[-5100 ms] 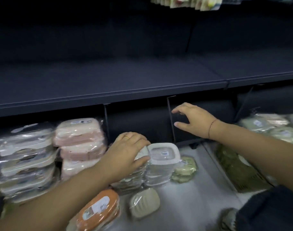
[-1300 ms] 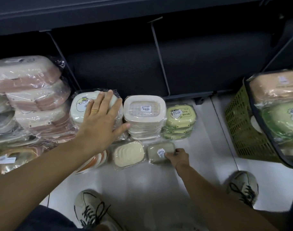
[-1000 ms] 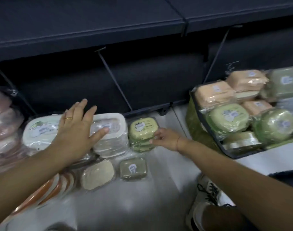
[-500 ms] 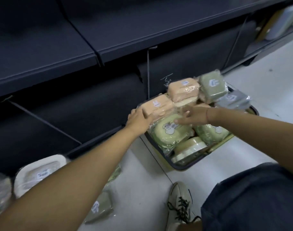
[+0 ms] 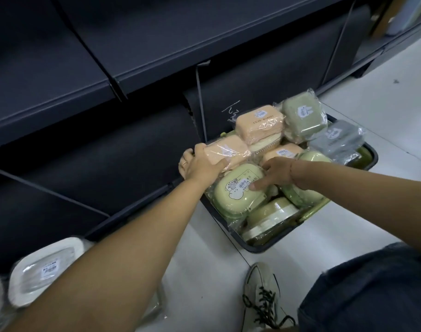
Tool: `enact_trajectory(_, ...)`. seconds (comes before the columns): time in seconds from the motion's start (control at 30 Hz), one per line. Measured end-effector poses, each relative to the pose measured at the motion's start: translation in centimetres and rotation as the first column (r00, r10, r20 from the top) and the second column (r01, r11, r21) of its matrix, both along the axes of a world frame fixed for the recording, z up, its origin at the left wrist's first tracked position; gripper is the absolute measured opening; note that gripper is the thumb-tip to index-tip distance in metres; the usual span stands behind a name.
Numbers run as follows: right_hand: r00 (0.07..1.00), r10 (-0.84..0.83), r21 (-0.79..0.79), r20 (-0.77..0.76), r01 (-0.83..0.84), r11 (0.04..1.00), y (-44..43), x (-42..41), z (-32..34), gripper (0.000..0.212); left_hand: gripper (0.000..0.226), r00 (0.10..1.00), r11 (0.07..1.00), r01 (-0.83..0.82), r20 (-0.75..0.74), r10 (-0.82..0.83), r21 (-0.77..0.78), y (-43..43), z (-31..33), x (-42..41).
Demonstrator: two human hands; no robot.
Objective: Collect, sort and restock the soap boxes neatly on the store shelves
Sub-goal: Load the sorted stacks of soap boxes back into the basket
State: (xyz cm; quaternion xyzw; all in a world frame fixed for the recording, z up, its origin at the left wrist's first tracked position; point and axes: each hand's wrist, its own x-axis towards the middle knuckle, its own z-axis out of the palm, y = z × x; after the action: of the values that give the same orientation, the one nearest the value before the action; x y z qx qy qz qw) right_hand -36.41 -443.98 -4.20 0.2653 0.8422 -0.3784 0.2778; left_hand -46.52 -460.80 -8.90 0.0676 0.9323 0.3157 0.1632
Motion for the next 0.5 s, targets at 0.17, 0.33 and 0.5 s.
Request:
enact_trajectory(0.17,1.0,0.005,-0.133,-0.01,-0.006,0.991,-0.4,0.5,-0.4,0.069,0.055,0.998,0.982,-0.001,0.068,-0.012,0.189,0.2,-0.1,-0.2)
enact_trajectory(0.33,0.998,-0.037,-0.18,-0.047,0.028,0.983,-0.7,0.3,0.0,0.049,0.066,0.969,0.876,-0.156,0.244,0.046,0.457,0.1,1.3,-0.3)
enact_trajectory(0.5,0.994,-0.098,-0.305,0.044,0.107,0.946,-1.5,0.4,1.3,0.097,0.082,0.888,0.673,-0.415,0.433,0.155,0.612,-3.4,5.5,-0.6)
